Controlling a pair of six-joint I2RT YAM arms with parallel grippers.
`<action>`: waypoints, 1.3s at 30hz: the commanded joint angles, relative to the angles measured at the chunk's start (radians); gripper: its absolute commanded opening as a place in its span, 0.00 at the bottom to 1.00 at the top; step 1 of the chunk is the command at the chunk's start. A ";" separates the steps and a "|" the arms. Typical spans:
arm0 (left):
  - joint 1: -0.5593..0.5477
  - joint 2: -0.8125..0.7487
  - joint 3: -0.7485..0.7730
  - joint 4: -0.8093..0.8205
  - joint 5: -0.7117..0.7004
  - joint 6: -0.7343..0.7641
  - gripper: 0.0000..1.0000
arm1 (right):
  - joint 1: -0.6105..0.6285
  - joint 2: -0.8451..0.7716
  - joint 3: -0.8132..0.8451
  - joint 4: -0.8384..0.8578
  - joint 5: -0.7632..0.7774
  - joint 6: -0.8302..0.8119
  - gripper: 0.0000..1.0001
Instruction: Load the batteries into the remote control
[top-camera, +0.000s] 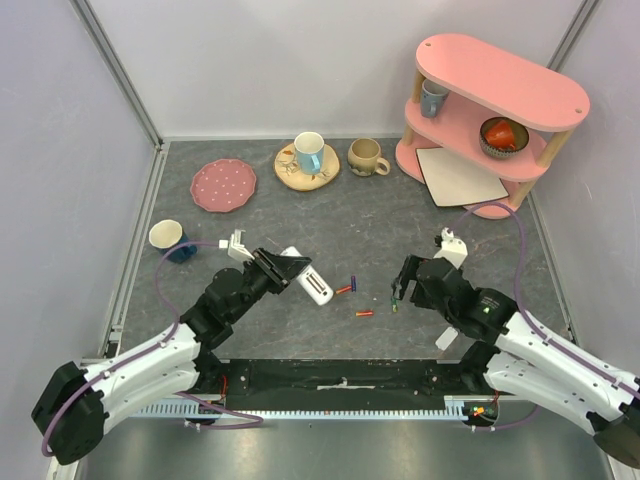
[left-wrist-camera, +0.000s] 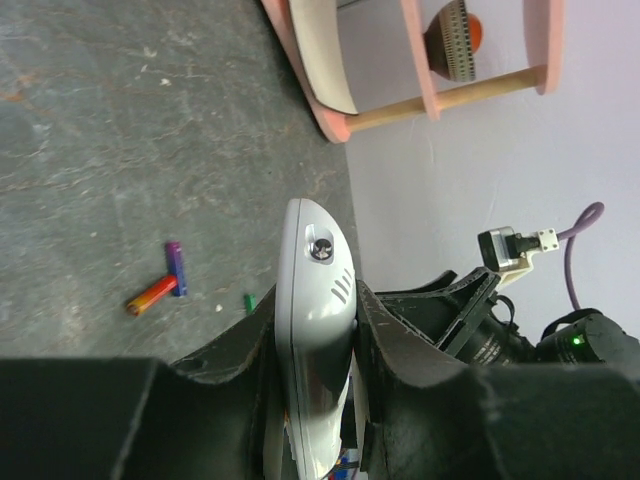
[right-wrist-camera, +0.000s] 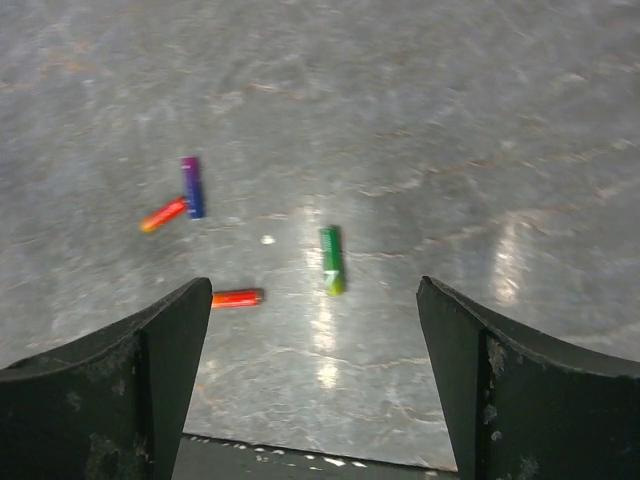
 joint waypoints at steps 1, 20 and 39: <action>0.004 -0.028 -0.041 0.033 -0.029 -0.005 0.02 | -0.004 -0.027 -0.023 -0.178 0.152 0.146 0.92; -0.004 -0.024 -0.133 0.101 -0.003 -0.024 0.02 | -0.002 0.206 0.123 -0.543 0.253 0.444 0.94; -0.005 -0.010 -0.152 0.162 0.040 -0.051 0.02 | -0.001 0.277 0.002 -0.430 0.141 0.792 0.94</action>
